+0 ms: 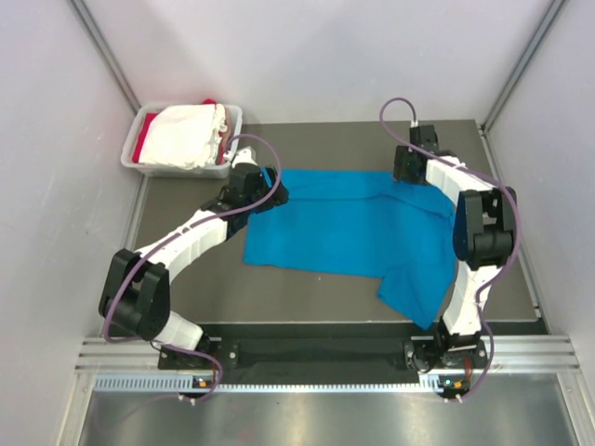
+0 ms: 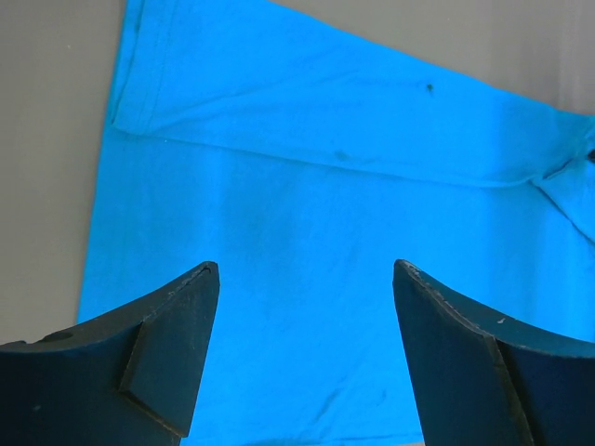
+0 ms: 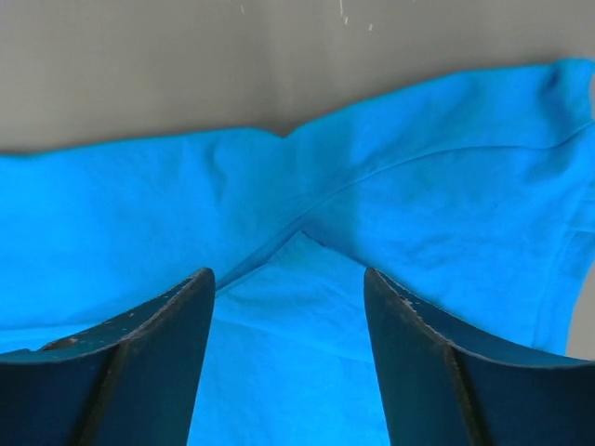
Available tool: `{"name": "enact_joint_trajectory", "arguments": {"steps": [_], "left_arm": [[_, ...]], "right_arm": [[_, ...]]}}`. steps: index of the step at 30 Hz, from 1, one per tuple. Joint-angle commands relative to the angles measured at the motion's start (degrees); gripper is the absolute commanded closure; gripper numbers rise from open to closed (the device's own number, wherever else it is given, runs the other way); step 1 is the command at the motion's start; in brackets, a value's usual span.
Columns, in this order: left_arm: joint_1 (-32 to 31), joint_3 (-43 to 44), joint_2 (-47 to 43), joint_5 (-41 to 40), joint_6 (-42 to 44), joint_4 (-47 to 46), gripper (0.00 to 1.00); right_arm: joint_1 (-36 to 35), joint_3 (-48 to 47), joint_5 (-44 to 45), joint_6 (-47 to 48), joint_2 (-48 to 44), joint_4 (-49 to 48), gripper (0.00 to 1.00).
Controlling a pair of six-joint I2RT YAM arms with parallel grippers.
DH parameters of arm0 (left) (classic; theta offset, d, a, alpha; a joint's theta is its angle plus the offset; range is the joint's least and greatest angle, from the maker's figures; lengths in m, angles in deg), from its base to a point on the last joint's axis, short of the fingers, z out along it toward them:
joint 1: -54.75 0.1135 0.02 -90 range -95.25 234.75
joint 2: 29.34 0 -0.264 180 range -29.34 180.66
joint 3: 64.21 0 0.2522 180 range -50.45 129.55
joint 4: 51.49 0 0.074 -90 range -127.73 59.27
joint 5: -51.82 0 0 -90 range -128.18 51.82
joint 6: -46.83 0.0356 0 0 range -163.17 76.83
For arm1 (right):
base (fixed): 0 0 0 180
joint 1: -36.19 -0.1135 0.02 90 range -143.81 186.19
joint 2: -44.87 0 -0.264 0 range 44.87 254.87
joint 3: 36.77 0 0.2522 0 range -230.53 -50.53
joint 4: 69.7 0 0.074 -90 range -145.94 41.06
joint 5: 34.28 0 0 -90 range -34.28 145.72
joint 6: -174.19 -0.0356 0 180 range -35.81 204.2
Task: Fold and stack the t-shirts
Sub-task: Fold the tshirt
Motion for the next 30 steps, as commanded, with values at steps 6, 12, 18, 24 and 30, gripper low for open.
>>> {"name": "enact_joint_trajectory", "arguments": {"steps": [6, 12, 18, 24, 30], "left_arm": [[0.03, -1.03, -3.38, -0.62, 0.03, 0.01, 0.20], [0.03, -1.47, -3.12, -0.09, -0.14, -0.25, 0.20], [0.03, -1.47, -3.03, 0.70, -0.14, -0.78, 0.20], [0.03, -1.73, -3.56, 0.87, -0.23, -0.78, 0.20], [0.03, -2.17, -4.09, 1.22, -0.41, -1.39, 0.20]], "right_arm": [[-0.71, -5.42, 2.49, 0.01, 4.53, 1.89, 0.45], [-0.71, -5.51, 2.23, -0.43, 5.50, 2.06, 0.59], [-0.88, -3.85, 3.98, 0.10, 4.27, 1.89, 0.75], [-1.06, -3.75, 3.90, 0.27, 4.19, 2.41, 0.98], [-1.32, -2.53, 4.33, 0.98, 2.34, 2.68, 1.00]]}}
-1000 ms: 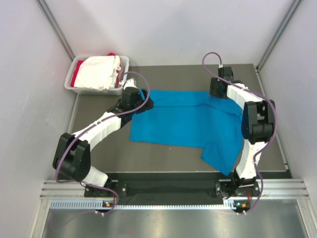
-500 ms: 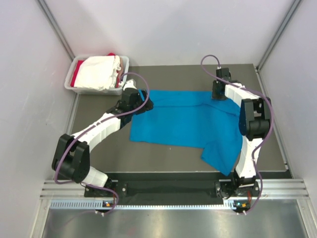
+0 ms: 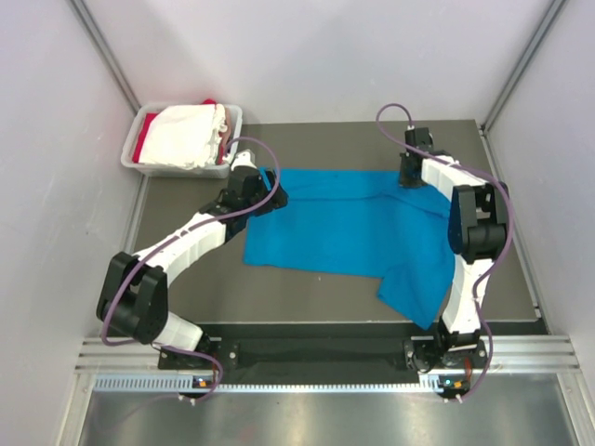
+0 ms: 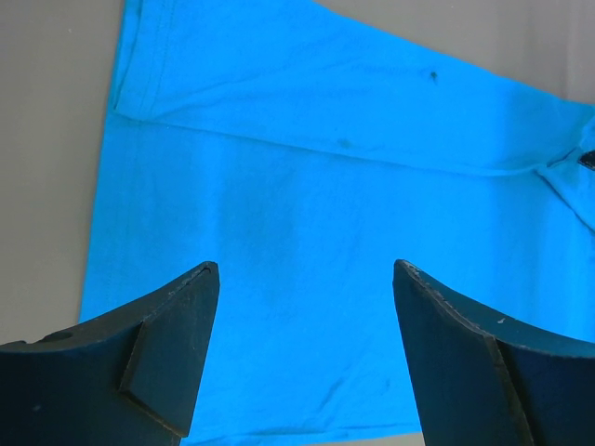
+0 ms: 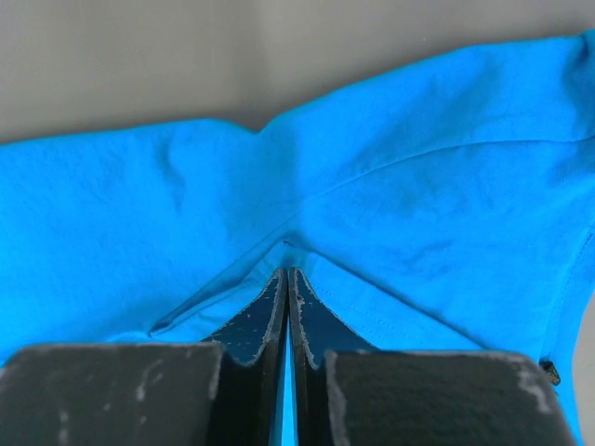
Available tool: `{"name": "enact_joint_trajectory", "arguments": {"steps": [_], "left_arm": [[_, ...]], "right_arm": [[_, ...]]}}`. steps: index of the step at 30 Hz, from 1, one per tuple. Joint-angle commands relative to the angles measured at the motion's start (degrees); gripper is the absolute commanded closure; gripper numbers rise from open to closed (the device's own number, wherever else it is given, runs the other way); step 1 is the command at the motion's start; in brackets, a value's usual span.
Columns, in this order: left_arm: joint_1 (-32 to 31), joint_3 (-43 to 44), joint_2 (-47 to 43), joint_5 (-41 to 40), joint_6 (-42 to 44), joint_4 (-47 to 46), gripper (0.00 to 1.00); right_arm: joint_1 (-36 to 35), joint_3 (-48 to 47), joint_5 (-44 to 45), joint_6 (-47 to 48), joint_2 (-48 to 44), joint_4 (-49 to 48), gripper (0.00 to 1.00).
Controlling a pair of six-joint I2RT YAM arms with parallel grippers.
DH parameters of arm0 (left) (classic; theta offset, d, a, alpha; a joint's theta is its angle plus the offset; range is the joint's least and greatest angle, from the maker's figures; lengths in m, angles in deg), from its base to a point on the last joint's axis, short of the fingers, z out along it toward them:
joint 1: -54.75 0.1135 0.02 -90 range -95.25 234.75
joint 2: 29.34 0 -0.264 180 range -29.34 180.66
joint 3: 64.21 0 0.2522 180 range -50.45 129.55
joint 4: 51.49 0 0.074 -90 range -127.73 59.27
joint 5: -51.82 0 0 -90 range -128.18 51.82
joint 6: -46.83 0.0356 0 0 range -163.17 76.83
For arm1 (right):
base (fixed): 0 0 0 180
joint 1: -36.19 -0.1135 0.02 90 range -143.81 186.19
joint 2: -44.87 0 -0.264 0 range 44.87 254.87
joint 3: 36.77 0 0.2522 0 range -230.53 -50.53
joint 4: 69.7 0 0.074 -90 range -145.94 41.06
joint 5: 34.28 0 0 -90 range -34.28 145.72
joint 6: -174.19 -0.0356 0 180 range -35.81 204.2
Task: Fold and stack the t-shirts
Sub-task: Fold the tshirt
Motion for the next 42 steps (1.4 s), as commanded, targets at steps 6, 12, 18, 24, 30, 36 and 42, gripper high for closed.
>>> {"name": "enact_joint_trajectory", "arguments": {"steps": [6, 12, 18, 24, 30, 36, 42], "left_arm": [[0.03, -1.16, -3.41, 1.44, -0.54, -1.81, 0.20], [0.03, -1.52, -3.15, 2.32, -1.15, -2.86, 0.20], [0.03, -1.52, -2.54, 2.68, -1.33, -3.04, 0.20], [0.03, -1.43, -2.71, 2.68, -1.15, -2.86, 0.20], [-0.06, -1.52, -2.62, 3.03, -1.24, -2.95, 0.20], [-0.06, -1.69, -2.97, 2.85, -1.15, -2.86, 0.20], [-0.06, -1.69, -2.80, 3.03, -1.24, -2.86, 0.21]], "right_arm": [[-1.04, -0.12, 1.06, 0.72, -3.76, -0.36, 0.59], [-1.21, -0.73, 2.10, 0.71, -3.76, -0.36, 0.52], [-1.13, -1.96, 2.20, 1.33, -1.30, -0.19, 0.61], [-1.30, -2.14, 1.49, 1.42, -0.16, -0.27, 0.65], [-1.21, -1.26, 1.93, 1.95, 0.02, -0.71, 0.63], [-1.21, -1.88, 0.62, 1.60, 0.90, -0.89, 0.61], [-1.21, -1.44, 0.18, 1.42, 1.34, -0.80, 0.68]]}}
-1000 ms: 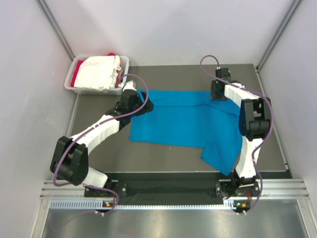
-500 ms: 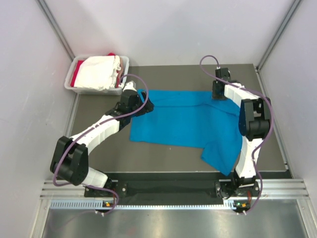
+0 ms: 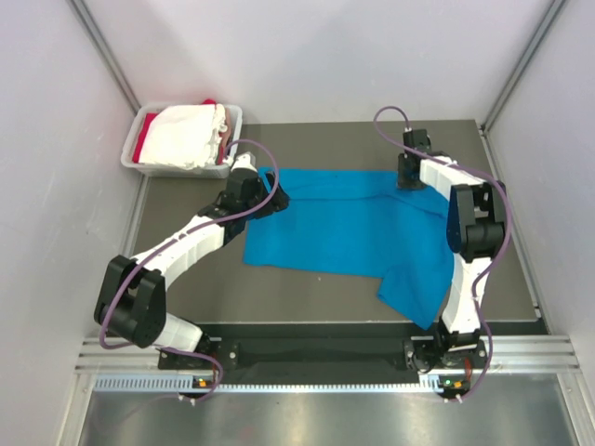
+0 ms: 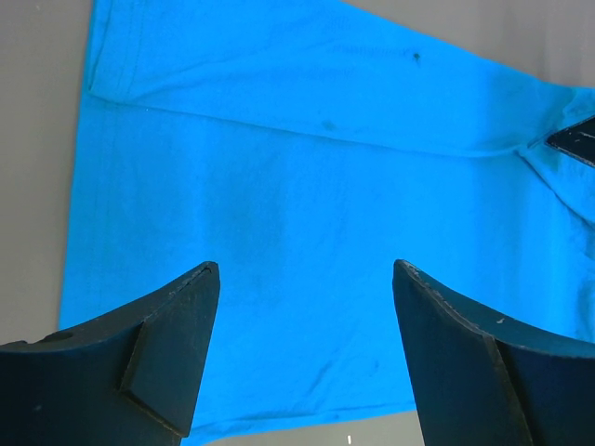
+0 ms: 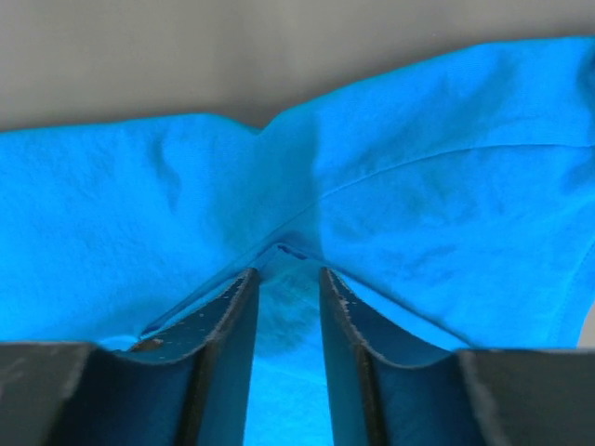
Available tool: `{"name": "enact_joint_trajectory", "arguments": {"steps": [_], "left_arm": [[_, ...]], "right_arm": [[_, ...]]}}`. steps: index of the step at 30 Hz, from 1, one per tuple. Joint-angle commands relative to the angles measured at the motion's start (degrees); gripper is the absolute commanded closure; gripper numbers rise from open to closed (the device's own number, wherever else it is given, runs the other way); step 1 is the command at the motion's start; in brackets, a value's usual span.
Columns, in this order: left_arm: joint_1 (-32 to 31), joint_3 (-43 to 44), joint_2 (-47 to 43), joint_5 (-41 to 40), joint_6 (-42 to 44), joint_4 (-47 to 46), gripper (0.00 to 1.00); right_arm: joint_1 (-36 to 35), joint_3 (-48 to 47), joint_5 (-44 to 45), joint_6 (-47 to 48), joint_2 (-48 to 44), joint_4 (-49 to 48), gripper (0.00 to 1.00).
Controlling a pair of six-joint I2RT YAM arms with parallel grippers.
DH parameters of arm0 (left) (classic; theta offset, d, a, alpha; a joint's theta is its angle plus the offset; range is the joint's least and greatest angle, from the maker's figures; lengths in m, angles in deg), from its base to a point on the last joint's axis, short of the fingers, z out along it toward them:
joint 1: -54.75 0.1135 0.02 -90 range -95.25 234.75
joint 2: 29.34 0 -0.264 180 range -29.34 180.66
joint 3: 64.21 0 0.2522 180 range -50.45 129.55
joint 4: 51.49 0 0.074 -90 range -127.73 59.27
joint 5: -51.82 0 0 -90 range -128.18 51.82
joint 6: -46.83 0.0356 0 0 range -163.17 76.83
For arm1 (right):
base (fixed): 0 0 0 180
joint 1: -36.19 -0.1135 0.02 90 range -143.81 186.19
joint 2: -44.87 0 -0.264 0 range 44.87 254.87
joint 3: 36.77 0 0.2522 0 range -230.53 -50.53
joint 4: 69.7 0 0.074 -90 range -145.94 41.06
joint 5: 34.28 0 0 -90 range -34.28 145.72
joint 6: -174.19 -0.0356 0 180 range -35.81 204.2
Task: Fold and stack the t-shirts
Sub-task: Fold the tshirt
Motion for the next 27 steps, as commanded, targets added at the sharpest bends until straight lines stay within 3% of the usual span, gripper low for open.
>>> {"name": "enact_joint_trajectory", "arguments": {"steps": [1, 6, 13, 27], "left_arm": [[-0.04, -0.21, -1.29, 0.27, -0.39, -2.49, 0.21], [-0.13, -0.03, -1.29, 0.54, -0.39, -2.75, 0.21], [-0.21, 0.06, -0.76, 1.42, -0.48, -3.72, 0.21], [-0.65, -1.96, -2.08, 2.38, -0.74, -6.01, 0.21]], "right_arm": [[-0.84, -1.22, -0.44, -0.18, 0.33, -0.82, 0.70], [-0.84, -0.43, 0.44, -0.35, -0.99, -0.74, 0.87], [-0.84, 0.36, 0.88, -0.44, -4.23, -0.21, 1.00], [-1.11, 9.59, 0.27, -0.80, -11.27, -2.58, 1.00]]}}
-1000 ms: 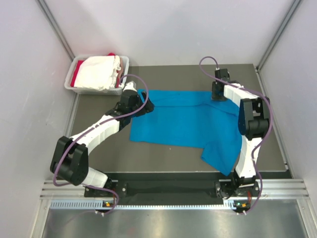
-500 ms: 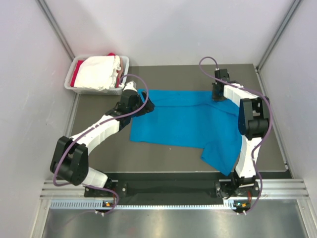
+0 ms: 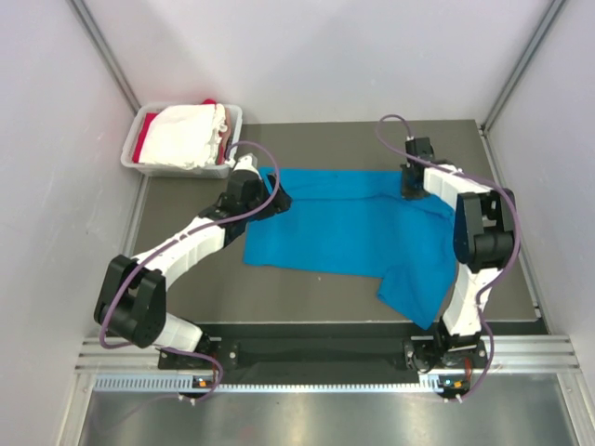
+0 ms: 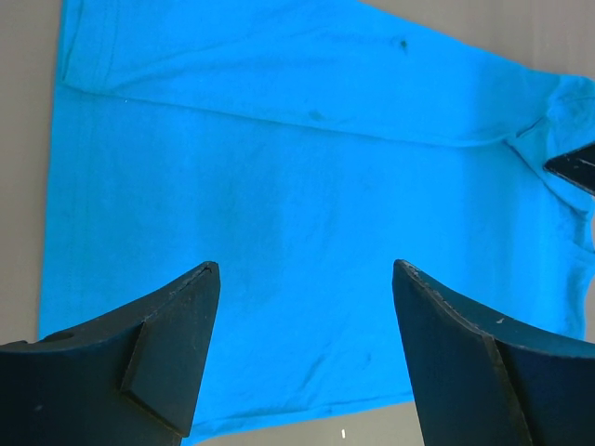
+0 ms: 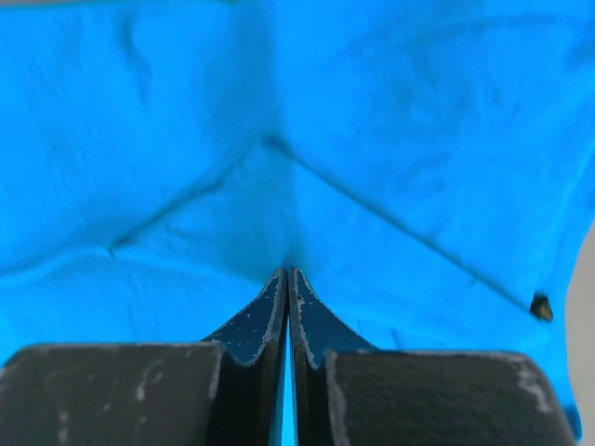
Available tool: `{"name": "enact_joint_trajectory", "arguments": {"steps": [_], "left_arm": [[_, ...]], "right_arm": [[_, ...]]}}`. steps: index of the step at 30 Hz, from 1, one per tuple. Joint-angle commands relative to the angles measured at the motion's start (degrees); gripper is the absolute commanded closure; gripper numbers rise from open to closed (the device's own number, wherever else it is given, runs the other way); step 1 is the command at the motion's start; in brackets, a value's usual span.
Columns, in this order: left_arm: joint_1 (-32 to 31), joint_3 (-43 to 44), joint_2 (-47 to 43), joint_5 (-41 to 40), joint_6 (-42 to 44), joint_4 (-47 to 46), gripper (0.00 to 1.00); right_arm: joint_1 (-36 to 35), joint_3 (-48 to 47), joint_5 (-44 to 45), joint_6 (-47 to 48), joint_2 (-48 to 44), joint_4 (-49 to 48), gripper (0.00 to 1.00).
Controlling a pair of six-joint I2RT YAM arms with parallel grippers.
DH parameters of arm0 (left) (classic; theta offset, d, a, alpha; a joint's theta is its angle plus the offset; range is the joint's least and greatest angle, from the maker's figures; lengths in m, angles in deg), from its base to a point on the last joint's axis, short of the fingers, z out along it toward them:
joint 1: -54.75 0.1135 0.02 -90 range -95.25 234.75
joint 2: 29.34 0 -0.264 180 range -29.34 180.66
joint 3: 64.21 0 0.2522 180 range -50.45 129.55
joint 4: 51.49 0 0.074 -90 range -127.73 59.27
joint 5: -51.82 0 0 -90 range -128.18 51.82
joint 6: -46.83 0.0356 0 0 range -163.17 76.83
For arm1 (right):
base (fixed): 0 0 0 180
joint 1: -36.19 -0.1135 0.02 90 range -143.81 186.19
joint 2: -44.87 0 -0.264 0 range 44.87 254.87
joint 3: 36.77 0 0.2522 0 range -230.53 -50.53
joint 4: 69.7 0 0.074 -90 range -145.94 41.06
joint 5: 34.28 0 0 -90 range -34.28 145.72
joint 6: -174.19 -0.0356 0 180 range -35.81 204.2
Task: Fold and stack the t-shirts
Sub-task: Fold the tshirt
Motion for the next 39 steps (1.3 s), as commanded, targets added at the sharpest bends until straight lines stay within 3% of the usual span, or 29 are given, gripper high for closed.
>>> {"name": "enact_joint_trajectory", "arguments": {"steps": [1, 3, 4, 7, 12, 17, 26, 39], "left_arm": [[-0.33, -1.16, -2.14, 0.88, -0.35, -4.41, 0.21], [-0.41, -1.33, -2.32, 0.70, -0.26, -4.41, 0.21], [-0.41, -1.59, -2.67, 0.53, -0.26, -4.32, 0.21], [-0.41, -1.95, -2.94, 0.26, -0.35, -4.32, 0.21], [-0.50, -2.21, -3.02, 0.09, -0.70, -4.59, 0.21], [-0.68, -2.21, -3.20, -0.27, -0.70, -4.32, 0.21], [-0.68, -2.39, -3.02, -0.79, -0.61, -4.15, 0.21], [-0.77, -2.12, -2.59, -0.79, -0.44, -3.88, 0.21]], "right_arm": [[-0.93, 1.50, 0.83, -0.05, -5.15, -2.58, 0.98], [-0.84, 0.98, 0.93, 0.04, -5.33, -2.93, 0.87], [-0.76, -0.07, 0.66, -0.57, -5.15, -2.85, 0.71], [-0.67, -2.35, -0.48, -1.71, -4.89, -3.54, 0.56], [-0.76, -7.80, 0.22, -2.15, -0.60, -3.11, 0.55], [-0.76, -11.41, 1.36, -2.51, 2.84, -2.58, 0.62], [-0.76, -11.24, 1.45, -2.42, 5.57, -2.58, 0.67], [-0.76, -9.75, 1.98, -2.51, 6.54, -2.85, 0.65]]}}
